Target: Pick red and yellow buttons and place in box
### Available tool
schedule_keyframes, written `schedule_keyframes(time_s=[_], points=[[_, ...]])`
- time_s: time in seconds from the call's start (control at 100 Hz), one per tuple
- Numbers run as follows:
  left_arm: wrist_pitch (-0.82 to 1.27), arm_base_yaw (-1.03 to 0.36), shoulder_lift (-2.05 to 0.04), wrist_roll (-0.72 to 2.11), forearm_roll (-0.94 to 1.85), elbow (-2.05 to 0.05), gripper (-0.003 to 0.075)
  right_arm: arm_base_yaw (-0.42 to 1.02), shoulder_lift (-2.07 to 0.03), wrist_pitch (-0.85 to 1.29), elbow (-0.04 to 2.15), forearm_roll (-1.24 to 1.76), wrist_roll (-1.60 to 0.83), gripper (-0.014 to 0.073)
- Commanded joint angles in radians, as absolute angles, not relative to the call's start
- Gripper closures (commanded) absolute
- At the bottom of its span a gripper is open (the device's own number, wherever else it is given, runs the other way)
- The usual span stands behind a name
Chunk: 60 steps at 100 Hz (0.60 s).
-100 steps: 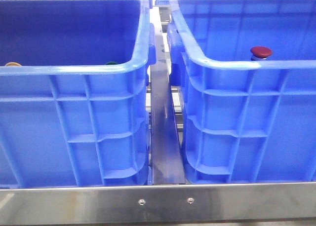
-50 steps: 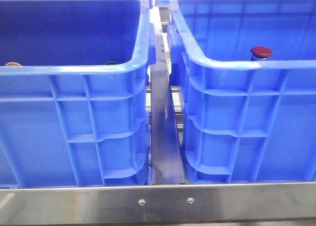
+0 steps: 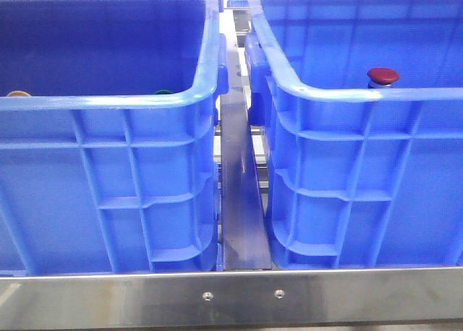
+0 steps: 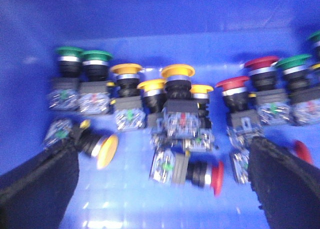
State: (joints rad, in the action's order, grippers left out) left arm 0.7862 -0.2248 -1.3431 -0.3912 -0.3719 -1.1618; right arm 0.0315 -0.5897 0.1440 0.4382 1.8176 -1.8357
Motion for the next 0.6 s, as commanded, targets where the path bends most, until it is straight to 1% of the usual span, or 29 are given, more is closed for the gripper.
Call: schedule_keyframes(time_s=[0.0, 0.21, 0.59], points=[[0.748, -0.222, -1.407, -0.386, -0.389, -1.237, 0.0081, 0.029, -0.586, 0.160, 0.465, 1.923, -1.837, 0.0661], [0.747, -0.222, -1.539, -0.386, -0.389, -1.283, 0.0081, 0.029, -0.586, 0.158, 0.465, 1.923, -1.837, 0.0661], [0.722, -0.222, -1.637, -0.386, -0.389, -1.283, 0.0081, 0.029, -0.586, 0.145, 0.465, 1.923, -1.837, 0.0661]])
